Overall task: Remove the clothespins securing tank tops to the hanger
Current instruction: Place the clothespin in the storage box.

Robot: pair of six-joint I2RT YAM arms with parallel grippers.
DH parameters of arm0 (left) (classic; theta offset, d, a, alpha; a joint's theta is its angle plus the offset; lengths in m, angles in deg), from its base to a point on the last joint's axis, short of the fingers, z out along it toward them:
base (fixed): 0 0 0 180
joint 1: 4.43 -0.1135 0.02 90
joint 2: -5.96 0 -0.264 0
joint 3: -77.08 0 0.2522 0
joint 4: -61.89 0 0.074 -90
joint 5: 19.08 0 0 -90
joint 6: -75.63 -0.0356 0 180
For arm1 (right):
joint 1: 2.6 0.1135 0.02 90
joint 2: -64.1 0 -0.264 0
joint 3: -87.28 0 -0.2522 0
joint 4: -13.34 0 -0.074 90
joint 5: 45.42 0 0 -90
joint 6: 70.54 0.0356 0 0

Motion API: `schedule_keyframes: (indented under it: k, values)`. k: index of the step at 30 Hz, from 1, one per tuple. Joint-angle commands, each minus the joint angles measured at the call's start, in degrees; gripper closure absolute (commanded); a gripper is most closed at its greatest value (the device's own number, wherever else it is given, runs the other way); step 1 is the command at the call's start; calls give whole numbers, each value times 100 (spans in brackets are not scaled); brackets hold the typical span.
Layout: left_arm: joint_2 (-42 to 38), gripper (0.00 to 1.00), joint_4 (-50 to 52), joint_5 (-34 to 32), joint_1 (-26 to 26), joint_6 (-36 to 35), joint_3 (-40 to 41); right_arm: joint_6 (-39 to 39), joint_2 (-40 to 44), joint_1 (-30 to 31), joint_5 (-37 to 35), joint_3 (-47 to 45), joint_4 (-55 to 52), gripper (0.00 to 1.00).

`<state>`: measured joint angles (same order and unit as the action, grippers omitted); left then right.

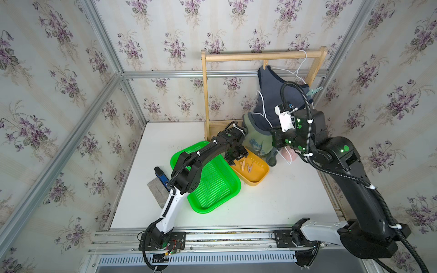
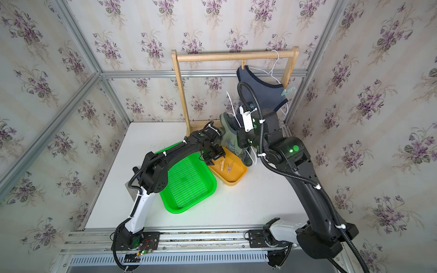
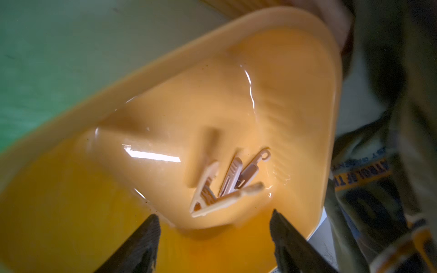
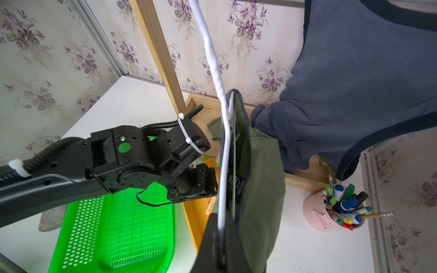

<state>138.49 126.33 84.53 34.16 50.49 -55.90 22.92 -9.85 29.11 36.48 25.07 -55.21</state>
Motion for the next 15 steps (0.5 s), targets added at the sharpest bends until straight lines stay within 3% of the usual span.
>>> schedule_keyframes:
  k: [1,8,15]
  values:
    - [-255,13,-146,41,-43,10,-30,-15,-176,-6,8,490,-129,100]
    - [-964,9,-145,-5,-215,-376,-84,-142,-922,-6,54,2207,-551,100]
    - [-1876,10,-151,-169,-588,-971,-25,27,-1351,-6,513,3239,-561,100]
